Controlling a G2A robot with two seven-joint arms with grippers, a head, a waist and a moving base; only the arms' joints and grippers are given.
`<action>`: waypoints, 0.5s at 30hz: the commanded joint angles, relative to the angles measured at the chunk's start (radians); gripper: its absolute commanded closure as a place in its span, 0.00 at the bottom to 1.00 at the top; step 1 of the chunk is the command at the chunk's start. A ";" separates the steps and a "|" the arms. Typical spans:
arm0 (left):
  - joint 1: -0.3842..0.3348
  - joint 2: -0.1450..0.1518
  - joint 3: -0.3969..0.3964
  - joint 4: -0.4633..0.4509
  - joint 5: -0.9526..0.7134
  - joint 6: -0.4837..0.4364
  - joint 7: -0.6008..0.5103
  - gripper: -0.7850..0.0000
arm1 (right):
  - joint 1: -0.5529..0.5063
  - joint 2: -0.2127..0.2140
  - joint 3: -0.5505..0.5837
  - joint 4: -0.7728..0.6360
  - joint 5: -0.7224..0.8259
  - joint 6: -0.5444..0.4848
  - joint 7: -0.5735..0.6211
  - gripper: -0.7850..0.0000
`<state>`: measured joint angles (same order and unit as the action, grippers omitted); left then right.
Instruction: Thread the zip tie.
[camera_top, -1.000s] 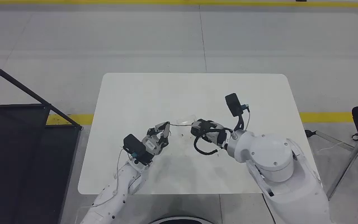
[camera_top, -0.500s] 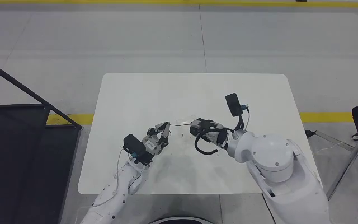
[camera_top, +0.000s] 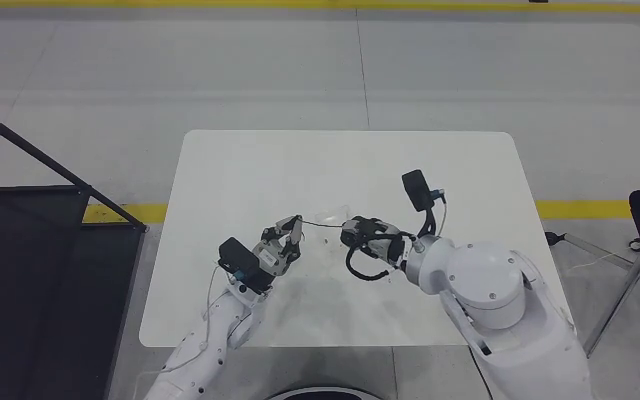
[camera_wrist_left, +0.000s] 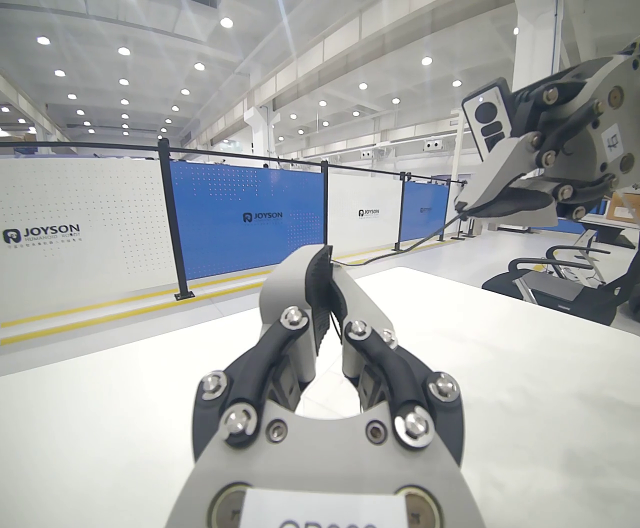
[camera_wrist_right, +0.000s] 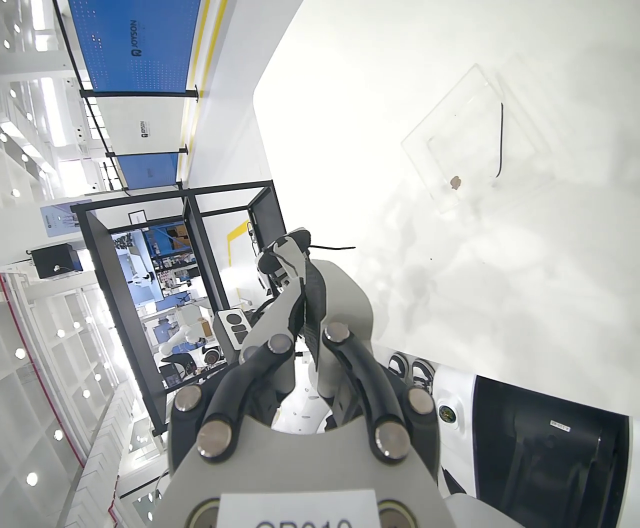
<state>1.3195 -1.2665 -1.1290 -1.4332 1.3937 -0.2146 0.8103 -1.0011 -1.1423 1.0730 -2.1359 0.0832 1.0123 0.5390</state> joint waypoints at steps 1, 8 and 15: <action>0.001 0.000 -0.002 -0.001 -0.002 0.000 -0.001 1.00 | 0.003 0.003 -0.003 0.003 -0.008 0.000 0.009 1.00; 0.003 -0.002 -0.009 -0.001 -0.003 0.000 -0.005 1.00 | 0.007 0.010 -0.006 0.005 -0.014 0.000 0.024 1.00; 0.003 -0.002 -0.009 -0.001 -0.003 0.000 -0.005 1.00 | 0.003 0.010 0.003 0.001 0.011 0.000 0.011 1.00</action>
<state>1.3222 -1.2688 -1.1377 -1.4337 1.3902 -0.2150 0.8048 -0.9977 -1.1320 1.0760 -2.1342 0.0918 1.0123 0.5534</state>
